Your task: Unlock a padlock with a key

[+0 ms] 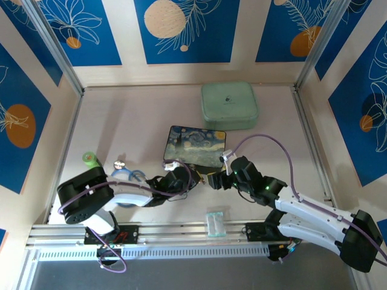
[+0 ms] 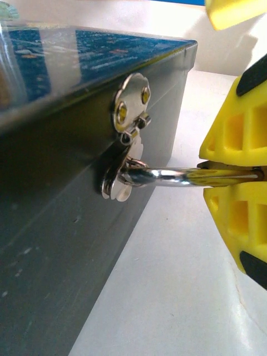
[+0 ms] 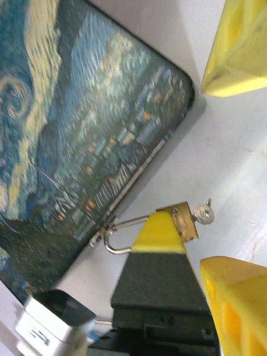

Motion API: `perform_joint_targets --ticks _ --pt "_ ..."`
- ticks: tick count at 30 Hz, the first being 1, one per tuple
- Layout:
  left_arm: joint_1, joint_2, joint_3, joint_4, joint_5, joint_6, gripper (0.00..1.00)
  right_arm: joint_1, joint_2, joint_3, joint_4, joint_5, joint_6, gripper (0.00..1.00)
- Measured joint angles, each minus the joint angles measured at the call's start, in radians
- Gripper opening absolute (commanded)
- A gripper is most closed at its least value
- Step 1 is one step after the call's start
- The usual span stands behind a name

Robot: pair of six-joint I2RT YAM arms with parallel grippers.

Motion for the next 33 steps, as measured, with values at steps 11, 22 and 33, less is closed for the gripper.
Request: perform_joint_targets --ticks 11,22,33 --pt "0.011 -0.008 0.000 -0.017 0.023 0.024 0.00 0.130 0.148 -0.060 0.149 0.042 -0.077 0.51" --pt "0.014 -0.027 0.000 -0.032 0.027 0.042 0.00 0.149 0.285 -0.063 0.266 0.046 -0.142 0.44" --pt "0.014 -0.036 0.000 -0.032 0.031 0.053 0.00 0.155 0.349 -0.094 0.359 0.029 -0.195 0.37"
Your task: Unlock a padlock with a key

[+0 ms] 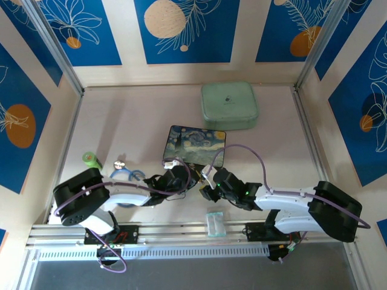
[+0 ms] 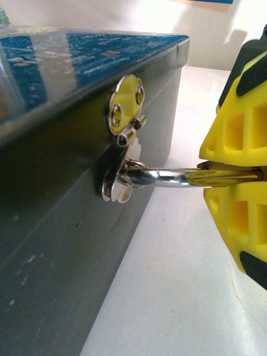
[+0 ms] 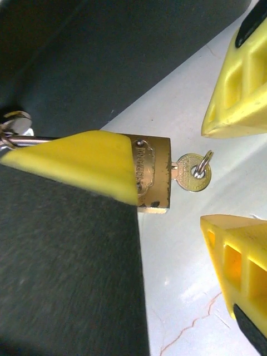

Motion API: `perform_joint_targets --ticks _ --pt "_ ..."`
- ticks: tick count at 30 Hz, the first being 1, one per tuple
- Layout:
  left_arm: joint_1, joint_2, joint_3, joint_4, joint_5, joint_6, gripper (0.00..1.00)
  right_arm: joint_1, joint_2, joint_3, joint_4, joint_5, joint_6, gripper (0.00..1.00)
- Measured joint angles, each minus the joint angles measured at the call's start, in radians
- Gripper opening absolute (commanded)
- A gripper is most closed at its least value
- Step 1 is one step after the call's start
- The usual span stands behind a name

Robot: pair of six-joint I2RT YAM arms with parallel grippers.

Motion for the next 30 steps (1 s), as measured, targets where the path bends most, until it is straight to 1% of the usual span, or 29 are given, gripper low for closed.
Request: perform_joint_targets --ticks 4,5,8,18,20,22,23,24,30 --pt "0.000 -0.002 0.000 0.000 0.001 0.005 0.00 0.003 0.036 0.000 0.040 0.021 -0.013 0.36" --pt "0.000 -0.002 0.000 0.000 0.001 0.005 0.00 0.004 0.045 0.000 0.048 0.026 -0.017 0.33" --pt "0.000 -0.002 0.000 0.000 0.004 0.005 0.00 0.006 0.070 0.000 0.063 0.036 -0.028 0.29" --pt "0.000 -0.002 0.000 0.000 0.012 0.008 0.00 0.003 0.093 0.007 0.103 0.040 -0.059 0.27" --pt "0.000 -0.002 0.000 0.000 0.011 0.008 0.00 -0.007 0.093 0.007 0.109 0.025 -0.065 0.20" --pt "0.000 -0.003 0.000 0.001 0.011 0.008 0.00 -0.019 0.093 0.007 0.114 0.000 -0.069 0.19" --pt "0.000 -0.003 0.000 0.001 0.011 0.008 0.00 -0.028 0.093 0.007 0.116 -0.015 -0.069 0.08" --pt "0.000 -0.004 0.000 0.002 0.011 0.008 0.00 -0.036 0.091 0.007 0.116 -0.030 -0.074 0.05" --pt "0.005 -0.013 0.000 0.027 0.013 0.008 0.00 -0.097 0.037 -0.005 0.113 -0.134 -0.065 0.05"
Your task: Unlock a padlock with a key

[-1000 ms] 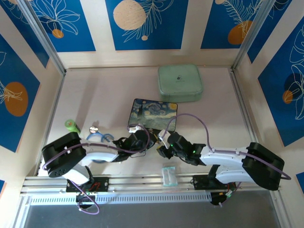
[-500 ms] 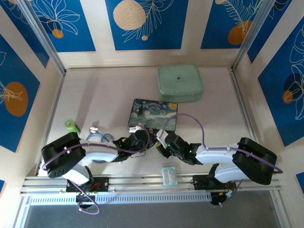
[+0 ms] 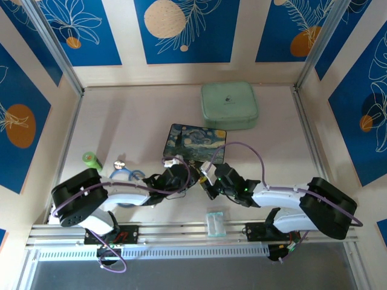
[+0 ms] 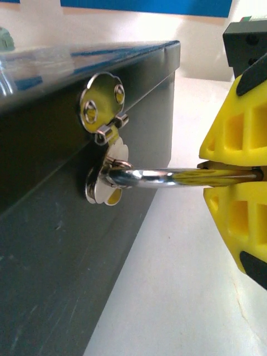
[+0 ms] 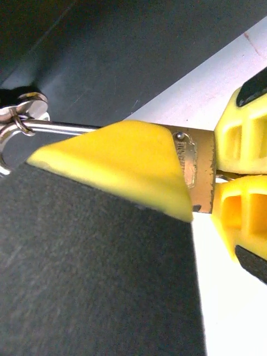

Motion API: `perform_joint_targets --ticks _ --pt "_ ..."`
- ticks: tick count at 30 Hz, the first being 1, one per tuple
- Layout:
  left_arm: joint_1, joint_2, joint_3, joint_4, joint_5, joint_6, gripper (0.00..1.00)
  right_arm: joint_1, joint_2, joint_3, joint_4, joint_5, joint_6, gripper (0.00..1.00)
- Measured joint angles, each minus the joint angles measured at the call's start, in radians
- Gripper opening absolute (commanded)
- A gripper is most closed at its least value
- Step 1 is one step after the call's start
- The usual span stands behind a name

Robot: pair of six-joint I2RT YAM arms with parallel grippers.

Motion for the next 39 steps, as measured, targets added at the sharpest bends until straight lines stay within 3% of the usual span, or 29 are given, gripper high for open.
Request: perform_joint_targets --ticks 11,17,28,33,39 --pt "0.000 -0.004 0.000 0.074 0.022 0.000 0.00 -0.201 -0.079 -0.027 -0.010 -0.333 0.124 0.07" --pt "0.000 0.004 -0.001 0.080 0.032 -0.002 0.00 -0.251 -0.060 -0.025 -0.022 -0.422 0.206 0.14" --pt "0.000 0.004 -0.003 0.080 0.021 -0.004 0.00 -0.306 -0.086 -0.025 -0.058 -0.447 0.314 0.23" --pt "0.000 0.005 -0.003 0.073 0.019 -0.008 0.00 -0.319 -0.085 -0.025 -0.069 -0.451 0.337 0.34" --pt "0.000 0.006 -0.005 0.071 0.013 -0.023 0.00 -0.332 -0.085 -0.025 -0.083 -0.454 0.350 0.36"
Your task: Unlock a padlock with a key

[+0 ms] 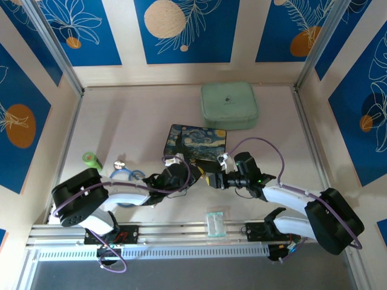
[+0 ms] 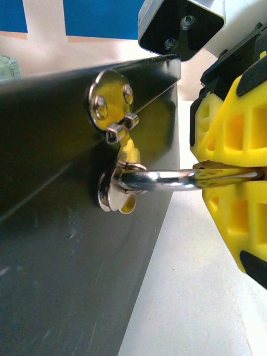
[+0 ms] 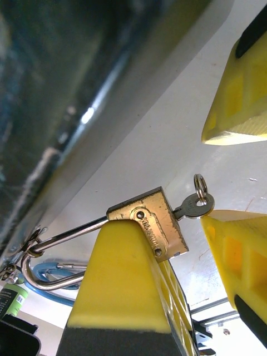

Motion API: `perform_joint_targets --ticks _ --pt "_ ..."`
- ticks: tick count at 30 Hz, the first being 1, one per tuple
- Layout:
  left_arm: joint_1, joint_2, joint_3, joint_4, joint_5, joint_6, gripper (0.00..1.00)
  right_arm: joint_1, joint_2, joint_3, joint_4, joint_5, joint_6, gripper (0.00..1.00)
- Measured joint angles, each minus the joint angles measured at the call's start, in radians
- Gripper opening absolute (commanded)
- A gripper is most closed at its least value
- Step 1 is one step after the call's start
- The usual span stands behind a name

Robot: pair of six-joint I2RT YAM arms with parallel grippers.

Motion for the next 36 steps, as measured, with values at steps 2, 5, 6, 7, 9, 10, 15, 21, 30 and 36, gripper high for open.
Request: perform_joint_targets --ticks 2,5,6,7,9,10,15,21,30,36 --pt "0.000 0.001 -0.002 0.000 -0.001 0.000 0.00 -0.002 0.000 0.000 -0.004 -0.001 0.003 0.37" --pt "0.000 0.004 -0.003 -0.001 -0.004 0.000 0.00 -0.007 0.000 0.000 -0.010 0.000 0.011 0.46" --pt "0.000 0.005 -0.004 -0.002 -0.006 -0.001 0.00 -0.010 0.000 0.000 -0.014 0.005 0.018 0.50" --pt "0.000 0.005 -0.008 -0.003 -0.007 -0.004 0.00 -0.013 0.000 0.000 -0.019 0.016 0.024 0.52" --pt "0.000 0.010 -0.017 -0.009 -0.007 -0.005 0.00 -0.024 0.000 0.001 -0.031 0.046 0.033 0.56" --pt "0.000 0.017 -0.020 -0.013 -0.007 -0.007 0.00 -0.028 -0.001 0.001 -0.039 0.059 0.039 0.56" --pt "0.000 0.060 -0.032 -0.009 0.000 -0.016 0.00 -0.033 -0.028 0.002 -0.061 0.100 0.066 0.64" --pt "0.000 0.077 -0.031 0.003 0.011 -0.023 0.00 -0.033 -0.074 0.002 -0.095 0.178 0.108 0.82" --pt "0.000 0.022 0.052 -0.263 -0.009 0.105 0.10 -0.032 -0.075 0.005 -0.154 0.265 0.130 0.82" --pt "0.005 0.023 0.117 -0.409 -0.010 0.206 0.13 -0.031 -0.054 0.031 -0.186 0.290 0.138 0.82"
